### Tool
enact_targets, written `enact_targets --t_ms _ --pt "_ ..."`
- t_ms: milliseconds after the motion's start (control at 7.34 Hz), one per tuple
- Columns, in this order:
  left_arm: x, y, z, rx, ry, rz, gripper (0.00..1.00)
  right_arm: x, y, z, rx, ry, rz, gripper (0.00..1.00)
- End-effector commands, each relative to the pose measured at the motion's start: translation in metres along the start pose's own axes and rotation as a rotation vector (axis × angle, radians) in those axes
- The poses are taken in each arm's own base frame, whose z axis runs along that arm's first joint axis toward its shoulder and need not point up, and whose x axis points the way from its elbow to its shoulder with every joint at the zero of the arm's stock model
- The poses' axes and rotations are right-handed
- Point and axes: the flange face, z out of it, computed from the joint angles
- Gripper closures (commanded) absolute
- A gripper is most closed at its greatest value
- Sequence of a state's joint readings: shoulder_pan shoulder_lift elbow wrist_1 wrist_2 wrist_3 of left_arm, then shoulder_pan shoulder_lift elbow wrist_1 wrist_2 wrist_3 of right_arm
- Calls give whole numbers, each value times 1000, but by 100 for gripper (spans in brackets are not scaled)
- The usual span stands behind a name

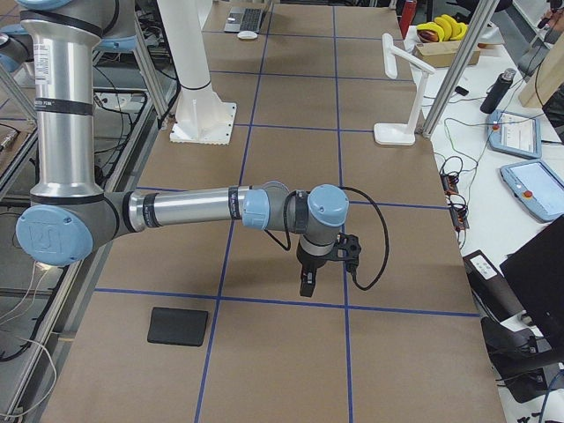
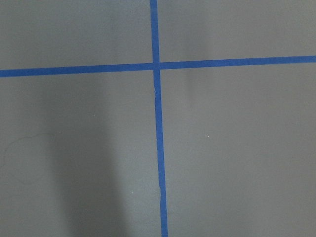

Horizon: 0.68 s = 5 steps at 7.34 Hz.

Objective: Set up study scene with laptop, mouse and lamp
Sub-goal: 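Carry the open silver laptop in the left gripper onto the table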

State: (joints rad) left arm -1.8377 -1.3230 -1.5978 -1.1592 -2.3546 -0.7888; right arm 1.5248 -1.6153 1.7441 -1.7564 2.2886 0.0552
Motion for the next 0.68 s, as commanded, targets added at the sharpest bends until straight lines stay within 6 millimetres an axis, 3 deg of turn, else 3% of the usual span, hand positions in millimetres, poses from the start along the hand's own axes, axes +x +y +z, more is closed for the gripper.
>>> enact_targets --t_ms 0,545 --pt "8 2 -8 10 6 8 100 0 0 0 0 0 0 0" --pt "70 19 -61 49 38 56 100 0 0 0 0 0 0 0"
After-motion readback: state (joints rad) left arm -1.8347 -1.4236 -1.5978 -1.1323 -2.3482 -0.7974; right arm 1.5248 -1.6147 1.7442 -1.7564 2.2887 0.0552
